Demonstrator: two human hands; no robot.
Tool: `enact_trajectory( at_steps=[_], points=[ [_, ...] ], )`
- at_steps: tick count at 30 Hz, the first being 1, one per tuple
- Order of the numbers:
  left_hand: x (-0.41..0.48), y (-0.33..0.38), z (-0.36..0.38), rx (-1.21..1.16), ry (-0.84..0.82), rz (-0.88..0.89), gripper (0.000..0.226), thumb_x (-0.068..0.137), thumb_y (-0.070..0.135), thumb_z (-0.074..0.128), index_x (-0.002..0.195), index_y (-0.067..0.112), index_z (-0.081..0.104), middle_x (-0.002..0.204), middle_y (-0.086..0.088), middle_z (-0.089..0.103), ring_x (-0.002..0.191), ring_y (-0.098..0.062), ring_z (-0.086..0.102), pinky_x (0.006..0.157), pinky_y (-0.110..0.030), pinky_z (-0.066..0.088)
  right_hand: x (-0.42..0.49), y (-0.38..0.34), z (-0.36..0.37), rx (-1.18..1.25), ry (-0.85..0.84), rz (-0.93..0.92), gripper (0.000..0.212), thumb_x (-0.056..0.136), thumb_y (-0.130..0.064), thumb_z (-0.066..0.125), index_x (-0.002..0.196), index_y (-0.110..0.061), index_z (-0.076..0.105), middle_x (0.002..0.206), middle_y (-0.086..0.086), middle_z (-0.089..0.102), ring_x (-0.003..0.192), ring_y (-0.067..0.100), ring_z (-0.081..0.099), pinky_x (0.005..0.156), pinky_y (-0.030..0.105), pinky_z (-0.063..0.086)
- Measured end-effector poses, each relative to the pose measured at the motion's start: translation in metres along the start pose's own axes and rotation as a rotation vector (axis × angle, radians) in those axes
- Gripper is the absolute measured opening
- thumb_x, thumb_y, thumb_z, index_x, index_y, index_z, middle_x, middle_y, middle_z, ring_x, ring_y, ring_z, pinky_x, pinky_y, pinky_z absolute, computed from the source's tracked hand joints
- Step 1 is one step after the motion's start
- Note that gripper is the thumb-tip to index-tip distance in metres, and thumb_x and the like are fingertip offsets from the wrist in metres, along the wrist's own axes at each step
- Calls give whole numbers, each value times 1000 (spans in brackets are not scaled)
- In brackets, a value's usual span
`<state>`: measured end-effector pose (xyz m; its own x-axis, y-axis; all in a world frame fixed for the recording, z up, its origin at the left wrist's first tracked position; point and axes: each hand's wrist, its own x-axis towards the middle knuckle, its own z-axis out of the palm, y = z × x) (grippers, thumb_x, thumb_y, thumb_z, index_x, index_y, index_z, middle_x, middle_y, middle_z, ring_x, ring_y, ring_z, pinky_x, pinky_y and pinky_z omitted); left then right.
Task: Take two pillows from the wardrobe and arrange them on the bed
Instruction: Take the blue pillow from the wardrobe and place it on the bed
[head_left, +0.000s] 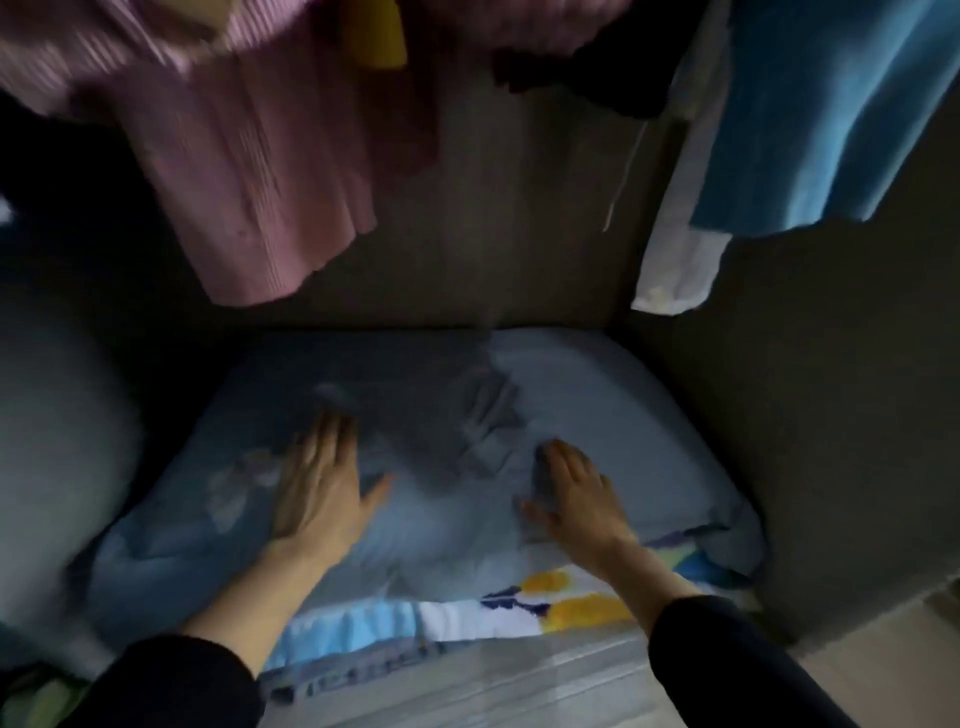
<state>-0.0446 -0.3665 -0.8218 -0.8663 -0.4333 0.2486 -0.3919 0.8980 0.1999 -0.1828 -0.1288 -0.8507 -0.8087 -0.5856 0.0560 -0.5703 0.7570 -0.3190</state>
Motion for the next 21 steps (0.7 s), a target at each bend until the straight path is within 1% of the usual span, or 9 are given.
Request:
enact_trajectory(
  at_steps=[2,5,8,10,12,14,17,19,21],
  points=[
    [23,-6,10,34,39,32,90,68,62,36,126,-7,49,131,-33,49,123,-47,45,100,-59,41,28,6,11,19,58,17,84,86,-55,50,148,-13,13,158,6,14,145,21,12,116,36,14],
    [45,-14,23,68,34,-10,105,61,78,24,140,9,34,148,-21,33,136,-37,30,111,-51,26,61,15,19,17,17,33,96,82,-68,43,149,-15,0,160,4,0,146,19,-2,119,39,3],
    [52,-22,37,93,45,-9,112,62,87,1,140,14,37,147,-18,38,131,-37,37,110,-49,29,82,21,28,-4,34,54,97,80,-73,36,148,-16,-5,159,2,-4,145,18,-7,119,39,-2],
    [51,-24,45,113,35,15,109,67,80,-12,138,16,41,146,-16,40,129,-38,41,110,-48,30,89,22,39,-22,78,51,89,84,-70,32,149,-16,1,160,2,2,146,18,-2,118,38,1],
    [49,-24,50,109,24,22,96,73,75,-5,136,20,43,146,-12,40,131,-35,39,110,-46,27,91,21,48,-37,139,26,75,90,-61,33,147,-16,15,158,3,16,145,20,8,118,37,8],
    [49,-22,54,97,42,23,69,85,58,15,134,21,47,145,-11,42,132,-32,39,110,-44,26,90,18,51,-40,221,-14,51,96,-43,40,137,-12,40,148,5,39,141,25,25,114,38,20],
    [50,-18,56,66,69,40,45,94,39,32,128,19,53,139,-7,51,131,-25,42,109,-39,28,89,10,47,-8,320,-77,20,93,-15,51,97,-2,65,109,17,66,114,34,55,94,38,44],
    [45,-15,50,8,110,20,53,90,42,25,113,16,65,122,-12,64,114,-30,57,98,-40,43,85,5,42,9,286,-51,17,89,-9,53,88,0,68,100,21,68,101,34,61,83,36,48],
    [35,-11,39,-100,183,-31,43,92,40,36,98,13,69,101,-16,72,90,-37,66,75,-42,54,79,2,35,13,296,-27,13,84,-5,54,82,2,65,94,25,67,90,38,62,73,39,47]
  ],
)
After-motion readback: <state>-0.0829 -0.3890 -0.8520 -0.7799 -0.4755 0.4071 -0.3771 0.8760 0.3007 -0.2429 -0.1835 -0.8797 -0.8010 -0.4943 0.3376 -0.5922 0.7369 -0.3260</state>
